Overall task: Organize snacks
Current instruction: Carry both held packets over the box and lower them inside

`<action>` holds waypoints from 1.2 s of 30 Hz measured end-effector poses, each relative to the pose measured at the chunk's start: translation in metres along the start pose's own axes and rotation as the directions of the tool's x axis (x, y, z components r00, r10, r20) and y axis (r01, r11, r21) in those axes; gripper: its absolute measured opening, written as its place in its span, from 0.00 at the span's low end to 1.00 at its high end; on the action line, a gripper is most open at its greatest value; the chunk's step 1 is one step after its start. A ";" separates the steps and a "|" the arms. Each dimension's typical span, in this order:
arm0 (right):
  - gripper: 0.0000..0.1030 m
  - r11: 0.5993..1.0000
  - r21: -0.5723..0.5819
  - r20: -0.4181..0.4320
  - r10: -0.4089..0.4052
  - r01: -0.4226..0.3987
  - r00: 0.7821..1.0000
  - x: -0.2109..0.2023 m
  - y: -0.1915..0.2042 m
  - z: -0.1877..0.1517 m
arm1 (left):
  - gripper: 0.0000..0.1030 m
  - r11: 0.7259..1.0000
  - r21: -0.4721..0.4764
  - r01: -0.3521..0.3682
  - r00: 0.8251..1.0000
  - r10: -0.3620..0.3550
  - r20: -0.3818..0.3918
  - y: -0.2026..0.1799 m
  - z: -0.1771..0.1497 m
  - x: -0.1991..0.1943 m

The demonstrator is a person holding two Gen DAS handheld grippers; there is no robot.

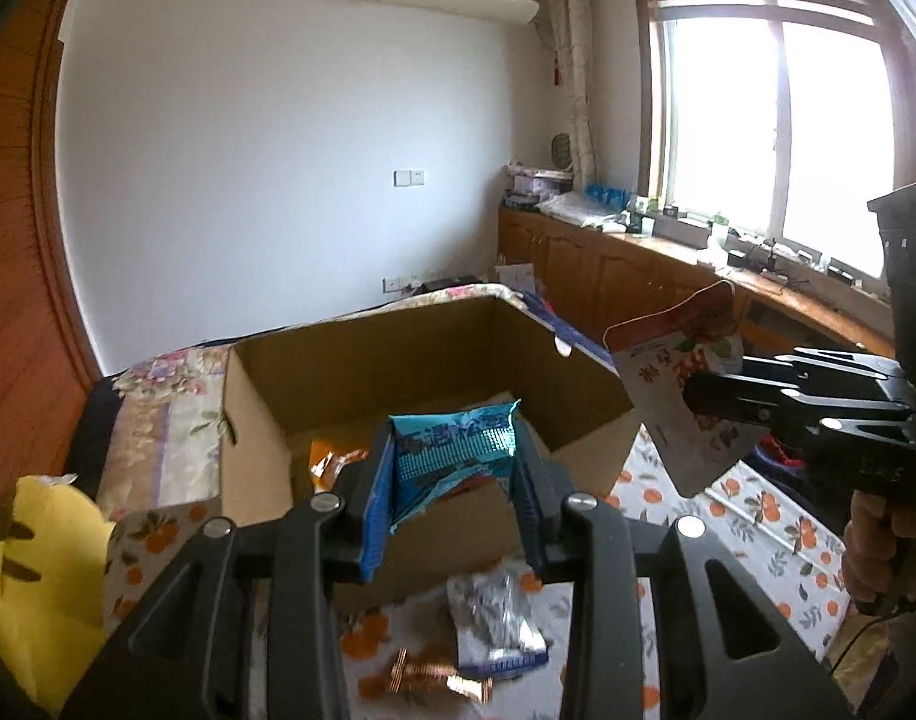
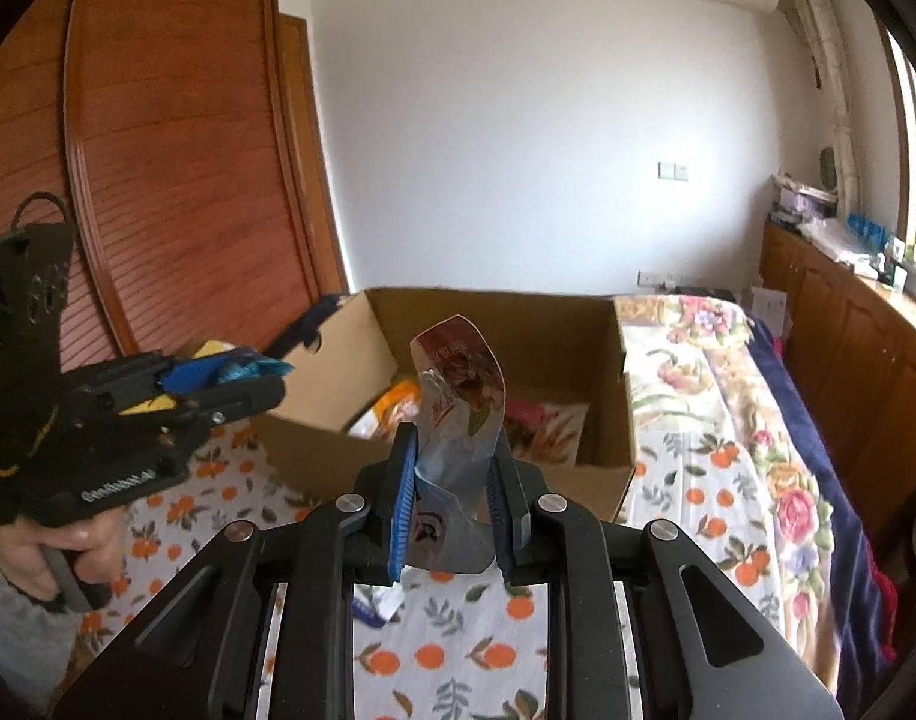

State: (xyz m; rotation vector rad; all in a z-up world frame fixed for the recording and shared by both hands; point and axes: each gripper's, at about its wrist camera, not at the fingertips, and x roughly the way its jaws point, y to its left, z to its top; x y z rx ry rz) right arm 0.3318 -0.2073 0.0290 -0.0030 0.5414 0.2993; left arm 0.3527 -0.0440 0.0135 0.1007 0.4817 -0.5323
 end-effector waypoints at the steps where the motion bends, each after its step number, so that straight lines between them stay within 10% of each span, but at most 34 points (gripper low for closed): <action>1: 0.19 1.000 0.002 0.005 -0.003 0.003 1.000 0.000 -0.001 0.003 | 0.33 1.000 -0.002 0.005 1.000 -0.005 0.004 0.001 0.002 0.003; 36: 0.19 0.995 -0.006 -0.148 -0.096 0.096 0.984 0.123 -0.021 -0.007 | 0.41 0.991 -0.122 -0.048 0.997 0.039 -0.073 0.051 -0.013 0.068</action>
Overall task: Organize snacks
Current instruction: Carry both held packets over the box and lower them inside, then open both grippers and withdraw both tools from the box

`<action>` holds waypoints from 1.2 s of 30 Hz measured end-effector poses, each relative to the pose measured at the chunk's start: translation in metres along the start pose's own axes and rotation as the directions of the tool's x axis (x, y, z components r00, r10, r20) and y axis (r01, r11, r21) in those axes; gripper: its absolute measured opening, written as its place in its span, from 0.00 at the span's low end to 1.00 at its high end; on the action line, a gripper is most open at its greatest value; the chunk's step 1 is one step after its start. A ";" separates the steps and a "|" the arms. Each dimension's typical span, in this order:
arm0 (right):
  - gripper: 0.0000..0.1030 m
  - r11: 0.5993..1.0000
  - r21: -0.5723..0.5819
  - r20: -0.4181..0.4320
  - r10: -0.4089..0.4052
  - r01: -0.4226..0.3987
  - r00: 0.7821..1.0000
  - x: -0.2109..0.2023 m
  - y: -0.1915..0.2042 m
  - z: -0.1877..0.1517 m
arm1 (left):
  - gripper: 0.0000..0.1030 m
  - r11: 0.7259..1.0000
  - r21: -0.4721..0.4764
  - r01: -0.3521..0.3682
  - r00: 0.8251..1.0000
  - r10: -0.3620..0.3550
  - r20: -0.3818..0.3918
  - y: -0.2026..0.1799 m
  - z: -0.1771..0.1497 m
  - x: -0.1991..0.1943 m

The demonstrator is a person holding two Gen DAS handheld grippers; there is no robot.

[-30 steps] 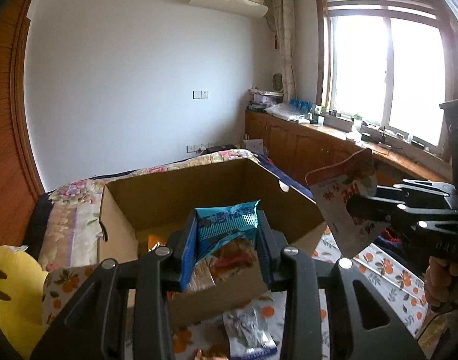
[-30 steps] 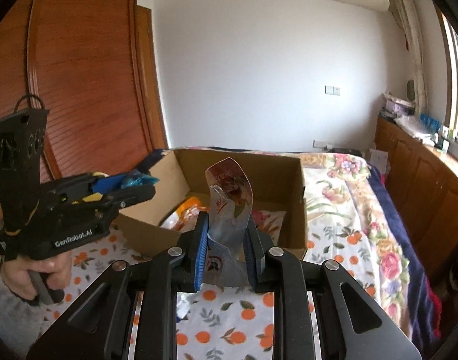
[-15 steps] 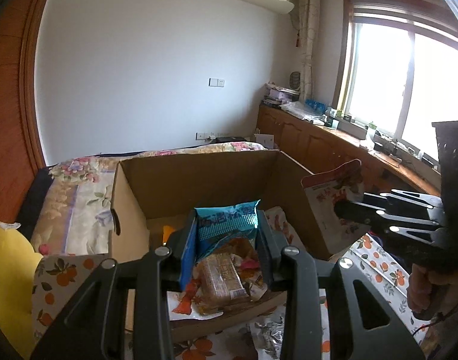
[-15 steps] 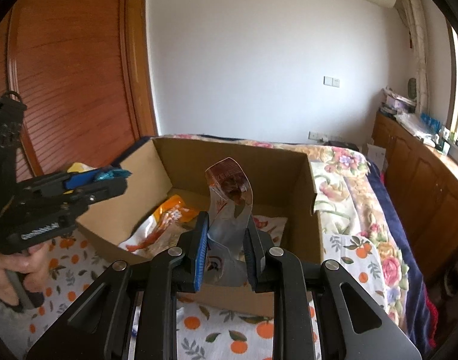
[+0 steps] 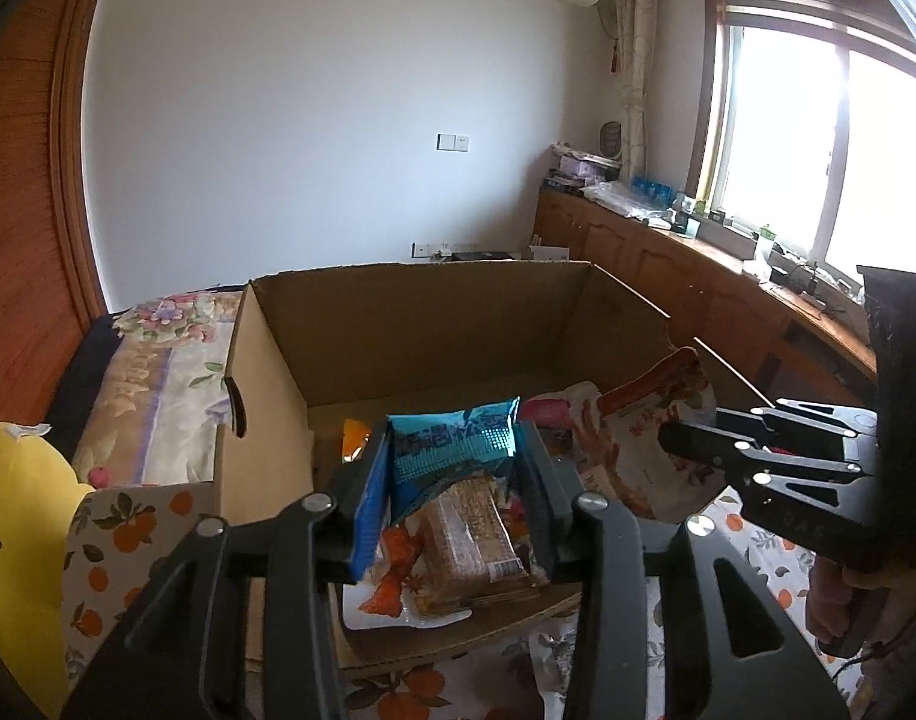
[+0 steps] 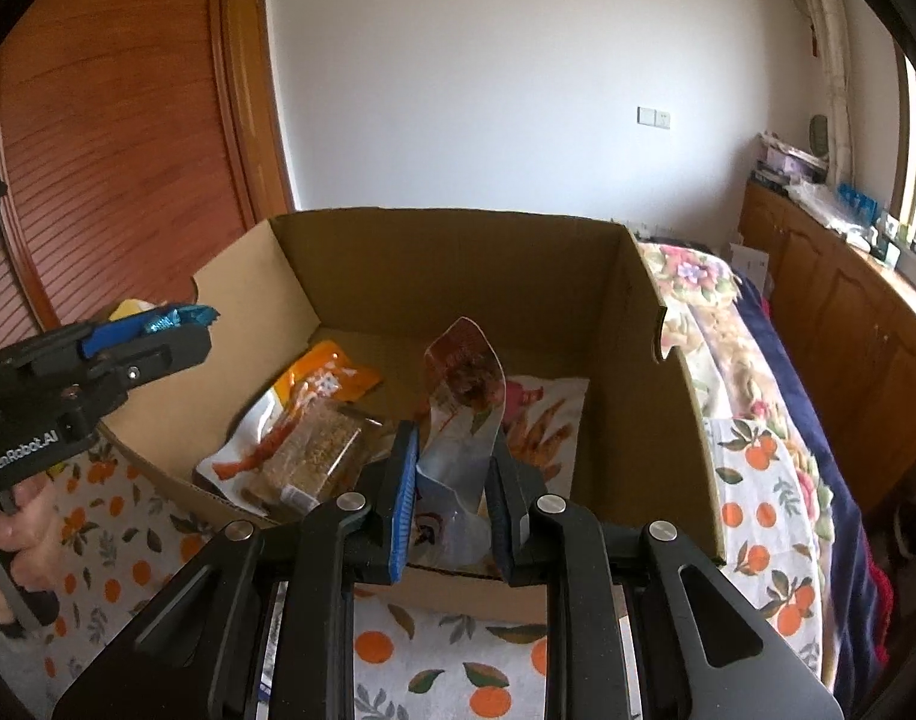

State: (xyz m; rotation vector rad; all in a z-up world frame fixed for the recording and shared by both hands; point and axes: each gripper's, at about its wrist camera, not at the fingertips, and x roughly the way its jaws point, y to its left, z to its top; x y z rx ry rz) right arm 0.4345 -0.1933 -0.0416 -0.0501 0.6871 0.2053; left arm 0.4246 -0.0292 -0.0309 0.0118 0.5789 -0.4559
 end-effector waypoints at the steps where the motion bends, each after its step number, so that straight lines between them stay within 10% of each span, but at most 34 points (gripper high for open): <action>1: 0.20 1.000 0.003 0.002 0.000 0.000 1.000 -0.001 -0.002 0.000 | 0.46 1.000 -0.001 0.000 1.000 0.000 -0.003 0.000 0.000 0.002; 31: 0.36 0.998 -0.034 0.105 0.059 -0.055 0.993 -0.083 0.026 -0.022 | 0.65 1.000 -0.029 -0.008 0.994 0.011 0.111 0.001 -0.007 -0.048; 36: 0.50 0.993 -0.037 0.066 0.117 -0.115 0.991 -0.084 0.035 -0.039 | 0.66 0.999 -0.014 -0.043 0.993 0.045 0.107 -0.004 -0.024 -0.069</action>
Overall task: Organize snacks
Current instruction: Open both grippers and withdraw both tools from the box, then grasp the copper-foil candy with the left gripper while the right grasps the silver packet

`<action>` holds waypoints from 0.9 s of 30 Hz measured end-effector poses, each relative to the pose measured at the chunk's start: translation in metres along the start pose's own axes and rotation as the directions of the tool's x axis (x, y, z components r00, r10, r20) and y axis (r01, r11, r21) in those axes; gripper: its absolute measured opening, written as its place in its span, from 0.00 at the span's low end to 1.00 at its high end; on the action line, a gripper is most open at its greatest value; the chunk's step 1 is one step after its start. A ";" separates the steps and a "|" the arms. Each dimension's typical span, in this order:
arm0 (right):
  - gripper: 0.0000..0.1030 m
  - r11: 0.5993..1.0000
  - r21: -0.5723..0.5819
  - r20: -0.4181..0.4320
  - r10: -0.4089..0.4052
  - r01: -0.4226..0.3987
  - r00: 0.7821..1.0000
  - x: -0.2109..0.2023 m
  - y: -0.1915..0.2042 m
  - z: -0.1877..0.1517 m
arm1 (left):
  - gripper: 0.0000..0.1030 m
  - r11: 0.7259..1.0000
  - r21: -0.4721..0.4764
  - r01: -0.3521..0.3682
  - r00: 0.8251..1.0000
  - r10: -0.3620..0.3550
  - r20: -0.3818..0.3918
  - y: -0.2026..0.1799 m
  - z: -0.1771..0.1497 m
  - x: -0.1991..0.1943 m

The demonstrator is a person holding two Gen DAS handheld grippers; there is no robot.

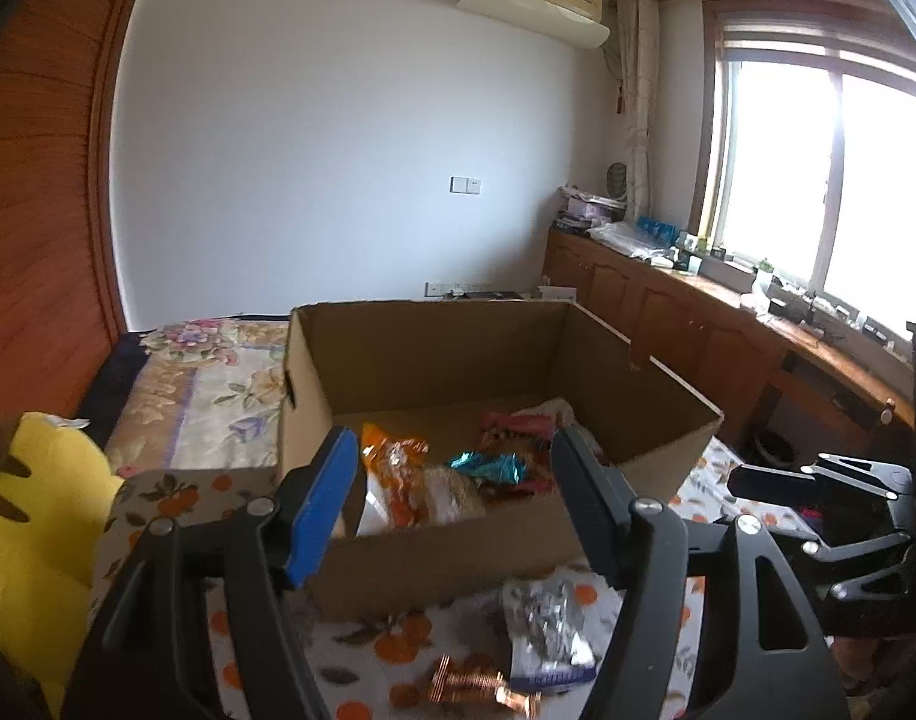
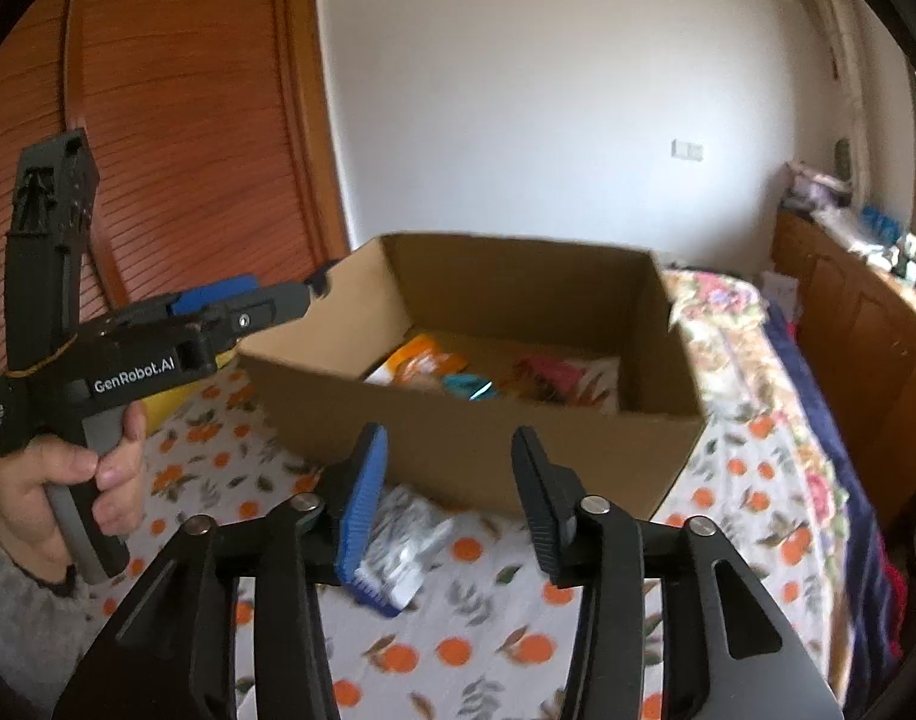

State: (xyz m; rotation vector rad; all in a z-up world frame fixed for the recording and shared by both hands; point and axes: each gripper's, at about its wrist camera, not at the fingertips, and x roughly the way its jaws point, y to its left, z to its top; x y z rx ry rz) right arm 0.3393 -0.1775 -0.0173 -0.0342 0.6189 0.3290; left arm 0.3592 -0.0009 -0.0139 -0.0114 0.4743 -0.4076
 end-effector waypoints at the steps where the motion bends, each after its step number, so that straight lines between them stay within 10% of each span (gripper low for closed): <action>1: 0.51 1.000 0.001 -0.007 0.007 -0.007 1.000 0.001 0.002 -0.004 | 0.66 1.000 0.003 -0.006 1.000 0.006 0.000 -0.001 -0.003 -0.003; 27: 0.60 0.993 0.114 -0.259 0.015 0.015 0.966 0.117 0.022 -0.050 | 0.66 0.989 -0.082 -0.124 0.982 0.110 -0.154 0.008 -0.106 -0.027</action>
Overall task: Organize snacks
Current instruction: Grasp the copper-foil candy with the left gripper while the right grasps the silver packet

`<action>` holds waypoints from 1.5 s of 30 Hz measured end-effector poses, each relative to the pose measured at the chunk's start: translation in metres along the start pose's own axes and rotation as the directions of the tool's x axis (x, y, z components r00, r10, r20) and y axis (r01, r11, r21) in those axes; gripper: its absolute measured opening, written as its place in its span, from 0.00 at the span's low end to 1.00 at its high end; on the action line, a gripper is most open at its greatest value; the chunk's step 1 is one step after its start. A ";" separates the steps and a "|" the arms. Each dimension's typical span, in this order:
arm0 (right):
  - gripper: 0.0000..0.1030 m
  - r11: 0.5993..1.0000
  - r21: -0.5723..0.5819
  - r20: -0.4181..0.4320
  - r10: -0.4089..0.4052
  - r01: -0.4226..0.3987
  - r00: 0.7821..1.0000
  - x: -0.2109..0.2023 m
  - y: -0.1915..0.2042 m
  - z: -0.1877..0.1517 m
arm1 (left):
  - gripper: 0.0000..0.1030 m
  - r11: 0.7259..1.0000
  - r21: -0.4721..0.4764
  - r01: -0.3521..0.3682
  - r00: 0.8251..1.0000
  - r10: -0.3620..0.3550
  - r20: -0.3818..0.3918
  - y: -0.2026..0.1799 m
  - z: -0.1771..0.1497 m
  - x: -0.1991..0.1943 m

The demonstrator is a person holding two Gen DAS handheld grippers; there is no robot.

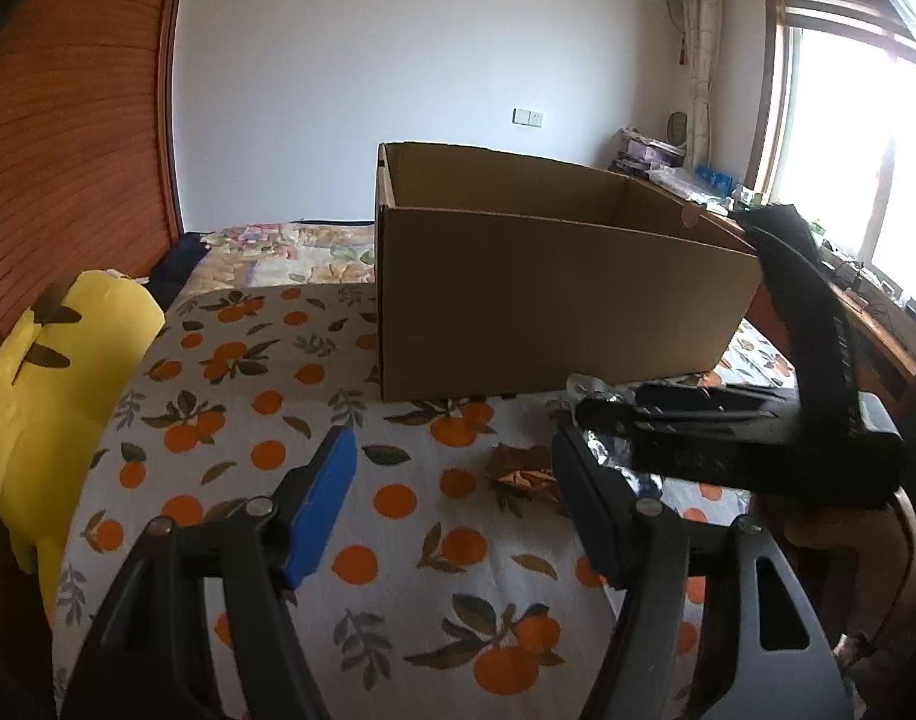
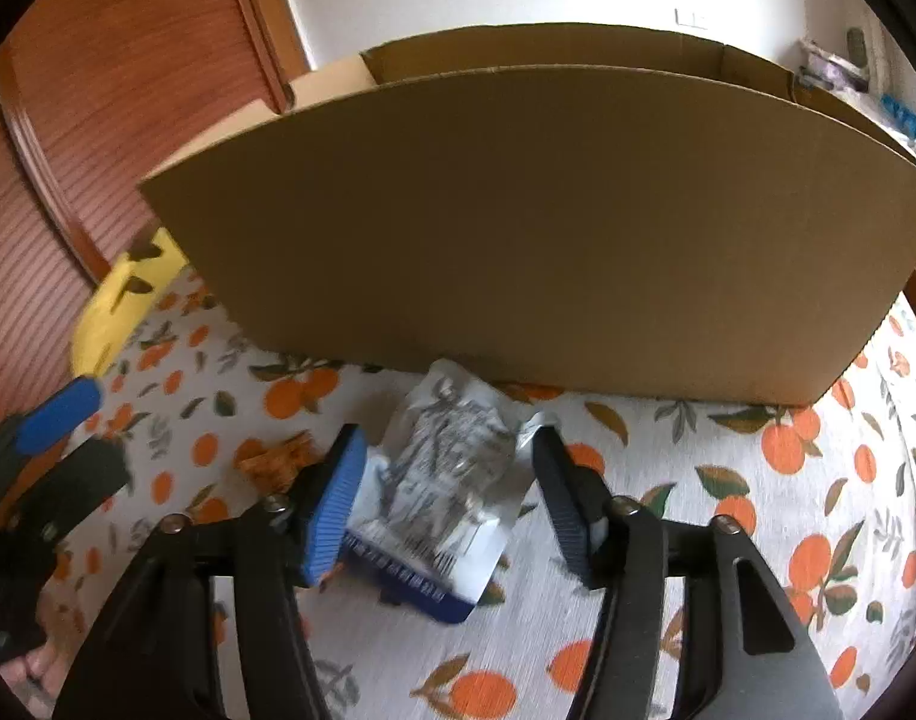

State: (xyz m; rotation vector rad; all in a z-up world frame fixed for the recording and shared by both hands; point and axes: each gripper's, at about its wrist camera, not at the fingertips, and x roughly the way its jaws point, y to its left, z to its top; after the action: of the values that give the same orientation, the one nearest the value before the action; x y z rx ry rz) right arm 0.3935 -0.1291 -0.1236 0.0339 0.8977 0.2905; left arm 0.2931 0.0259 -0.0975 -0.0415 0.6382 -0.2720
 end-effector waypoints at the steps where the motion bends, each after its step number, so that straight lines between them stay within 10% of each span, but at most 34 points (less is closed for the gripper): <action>1: 0.60 1.000 -0.001 0.000 -0.010 0.010 1.000 0.000 0.000 0.001 | 0.66 1.000 -0.004 0.003 1.000 -0.003 -0.003 0.000 -0.001 0.000; 15: 0.44 0.988 -0.150 -0.081 -0.037 0.025 0.996 -0.010 -0.011 -0.020 | 0.66 1.000 0.006 0.019 0.998 -0.018 -0.056 -0.030 -0.006 0.016; 45: 0.43 0.986 -0.163 -0.030 0.021 -0.026 0.999 -0.019 -0.023 -0.031 | 0.47 0.993 -0.085 -0.077 0.973 0.056 -0.223 -0.044 -0.004 0.075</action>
State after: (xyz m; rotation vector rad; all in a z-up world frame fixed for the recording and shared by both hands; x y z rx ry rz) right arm 0.3638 -0.1591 -0.1322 -0.1113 0.8992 0.3865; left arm 0.3380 -0.0366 -0.1388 -0.0804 0.8712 -0.1824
